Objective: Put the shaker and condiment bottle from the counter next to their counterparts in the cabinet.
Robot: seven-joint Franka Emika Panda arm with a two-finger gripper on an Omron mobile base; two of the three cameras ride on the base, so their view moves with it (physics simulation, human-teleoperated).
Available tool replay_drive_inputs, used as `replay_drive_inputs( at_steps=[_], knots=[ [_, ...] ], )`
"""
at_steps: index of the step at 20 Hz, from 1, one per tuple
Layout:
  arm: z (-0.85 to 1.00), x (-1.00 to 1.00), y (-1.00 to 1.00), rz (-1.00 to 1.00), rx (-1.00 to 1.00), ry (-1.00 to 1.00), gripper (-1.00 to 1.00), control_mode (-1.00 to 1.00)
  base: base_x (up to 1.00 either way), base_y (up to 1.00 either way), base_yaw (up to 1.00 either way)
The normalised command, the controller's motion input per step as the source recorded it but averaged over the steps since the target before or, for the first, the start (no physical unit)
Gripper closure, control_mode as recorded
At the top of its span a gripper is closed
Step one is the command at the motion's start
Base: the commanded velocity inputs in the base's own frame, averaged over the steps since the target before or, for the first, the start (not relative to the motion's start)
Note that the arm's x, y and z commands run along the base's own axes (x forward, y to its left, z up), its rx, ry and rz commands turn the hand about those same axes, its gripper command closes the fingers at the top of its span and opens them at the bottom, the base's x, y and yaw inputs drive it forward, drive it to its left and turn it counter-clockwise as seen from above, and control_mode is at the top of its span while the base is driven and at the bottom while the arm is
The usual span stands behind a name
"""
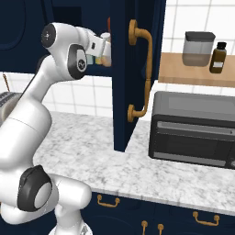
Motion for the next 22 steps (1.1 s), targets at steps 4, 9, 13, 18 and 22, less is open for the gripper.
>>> replay_drive_inputs(
  at_steps=[4, 9, 13, 18, 22],
  knots=[
    [0.0, 0.16, -0.05, 0.0, 0.0, 0.05, 1.0, -1.0, 0.0, 0.0, 0.0],
    [0.0, 0.25, -0.34, 0.0, 0.0, 0.08, 1.0, -1.0, 0.0, 0.0, 0.0],
    [0.0, 0.19, -0.41, 0.0, -0.01, 0.08, 1.0, -1.0, 0.0, 0.0, 0.0],
    [-0.07, 0.27, -0.14, 0.0, 0.0, 0.01, 1.0, -1.0, 0.0, 0.0, 0.0],
    [-0.18, 0.33, -0.09, 0.0, 0.0, 0.0, 1.0, -1.0, 0.0, 0.0, 0.0]
  ],
)
